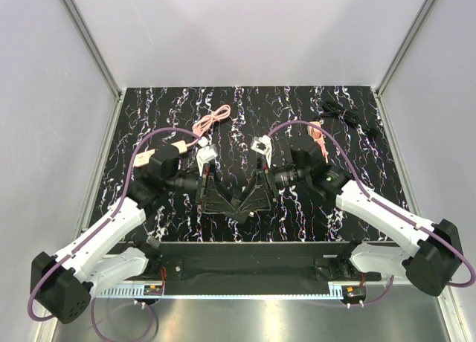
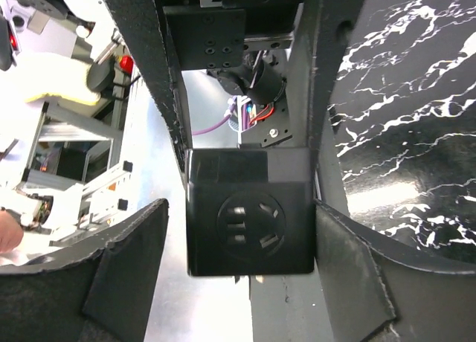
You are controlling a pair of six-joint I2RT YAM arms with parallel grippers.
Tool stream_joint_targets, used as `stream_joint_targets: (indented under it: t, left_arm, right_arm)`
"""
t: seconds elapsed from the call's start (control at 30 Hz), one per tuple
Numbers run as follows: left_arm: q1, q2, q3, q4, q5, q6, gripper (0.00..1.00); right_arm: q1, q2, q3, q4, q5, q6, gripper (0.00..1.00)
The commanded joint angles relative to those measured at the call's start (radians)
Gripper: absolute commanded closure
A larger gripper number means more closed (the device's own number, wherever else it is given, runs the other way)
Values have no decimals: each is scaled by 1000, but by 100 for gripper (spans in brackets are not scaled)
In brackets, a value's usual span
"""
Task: Insert the plug
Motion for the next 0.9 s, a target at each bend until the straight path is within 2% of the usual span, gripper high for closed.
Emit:
stream_joint_targets:
  t: [0.0,0.23,0.27,0.33,0.37,0.4,0.43,0.47,0.6,0.7,0.87]
  left_arm:
    - [-2,0,46,3,-12,19,100]
    - [-3,20,70,14,-12,-4,100]
    - [-3,20,72,20,-9,-8,100]
    - [-3,25,75,23,-6,-16,100]
    - [-3,25,73,34,-9,-22,94]
    - [-3,25,73,37,-11,-30,83]
    - [-2,28,72,43,-12,-41,72]
    - [-3,31,66,54,-8,-48,55]
    - [-3,32,47,83,-2,-59,32]
    - [-3,26,32,109,1,-62,23]
    - [-3,34,27,140,24,-73,17]
  right_arm:
    - [-18,-30,-11,3,-14,3,20]
    - [-21,14,-13,-1,-50,4,33]
    - [-22,20,-14,-1,-53,1,41]
    - [-22,20,-16,-1,-49,-5,76]
    - [-21,17,-16,0,-47,-6,86]
    - [-21,13,-14,0,-47,-11,99]
    - [-21,10,-10,2,-46,-16,100]
    - [-22,-3,-2,2,-44,-19,100]
    - [-21,-26,24,3,-18,-26,100]
    - [-22,-30,44,5,-11,-28,100]
    - [-22,-21,56,28,-37,-13,100]
